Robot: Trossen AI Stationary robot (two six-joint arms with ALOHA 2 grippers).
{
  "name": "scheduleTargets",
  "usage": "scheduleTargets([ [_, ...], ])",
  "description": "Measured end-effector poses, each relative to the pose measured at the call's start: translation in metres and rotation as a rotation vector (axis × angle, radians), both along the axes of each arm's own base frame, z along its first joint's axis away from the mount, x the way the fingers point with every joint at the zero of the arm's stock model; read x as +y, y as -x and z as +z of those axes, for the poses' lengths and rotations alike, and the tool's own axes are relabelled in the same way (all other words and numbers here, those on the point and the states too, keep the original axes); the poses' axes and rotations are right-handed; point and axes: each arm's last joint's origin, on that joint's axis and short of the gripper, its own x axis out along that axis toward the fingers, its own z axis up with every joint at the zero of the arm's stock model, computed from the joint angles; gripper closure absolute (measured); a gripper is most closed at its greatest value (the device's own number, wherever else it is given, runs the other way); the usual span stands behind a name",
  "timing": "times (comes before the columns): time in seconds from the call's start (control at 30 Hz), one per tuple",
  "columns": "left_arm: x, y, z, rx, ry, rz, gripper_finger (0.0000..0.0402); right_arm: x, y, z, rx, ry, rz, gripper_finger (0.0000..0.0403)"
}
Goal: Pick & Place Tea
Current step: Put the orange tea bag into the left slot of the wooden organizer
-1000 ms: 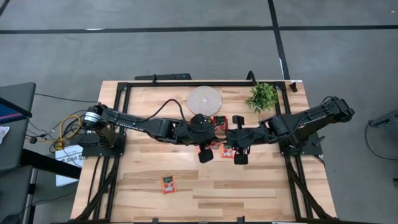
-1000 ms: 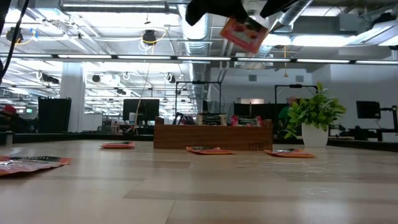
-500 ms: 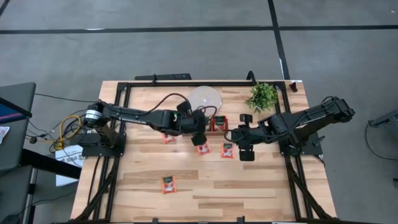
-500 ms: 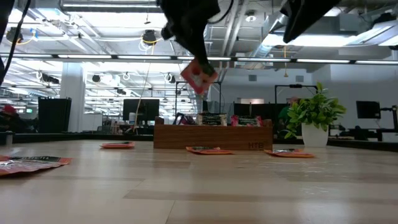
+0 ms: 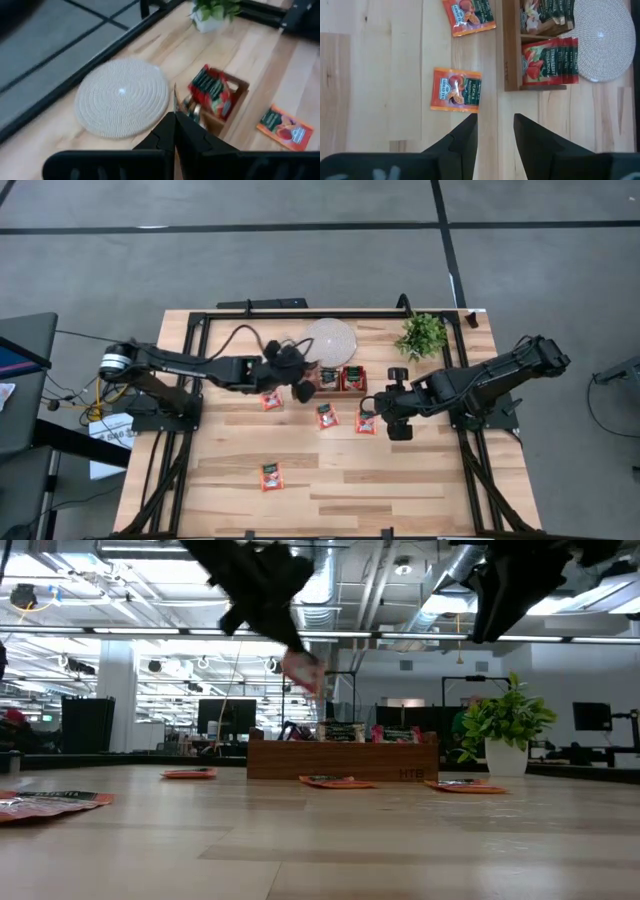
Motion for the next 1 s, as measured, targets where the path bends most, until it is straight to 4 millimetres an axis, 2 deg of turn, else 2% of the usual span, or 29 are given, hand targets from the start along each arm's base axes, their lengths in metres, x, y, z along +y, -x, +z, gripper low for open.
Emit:
scheduleTargets([
  [0.13, 0.000, 0.019, -0.022, -0.091, 0.032, 0.035, 0.0401, 0.000, -0.001, 0.000, -0.007, -0.002, 0.000, 0.0285],
  [0.23, 0.000, 0.025, -0.033, -0.182, 0.043, 0.041, 0.0401, 0.000, -0.001, 0.000, -0.010, -0.003, 0.000, 0.0285],
  [0.33, 0.001, 0.029, -0.047, -0.184, 0.039, 0.050, 0.0401, 0.001, -0.002, 0.001, -0.018, -0.005, 0.000, 0.0285],
  [0.5, 0.008, 0.034, -0.058, -0.165, 0.035, 0.077, 0.0401, 0.001, -0.003, 0.001, -0.029, -0.009, 0.000, 0.0285],
  [0.73, 0.021, 0.037, -0.063, -0.153, 0.058, 0.049, 0.0401, 0.001, -0.004, 0.001, -0.041, -0.013, -0.001, 0.0285],
  [1.0, 0.029, 0.043, -0.075, -0.209, 0.081, 0.036, 0.0401, -0.006, -0.006, 0.002, -0.052, -0.016, -0.030, 0.0285],
])
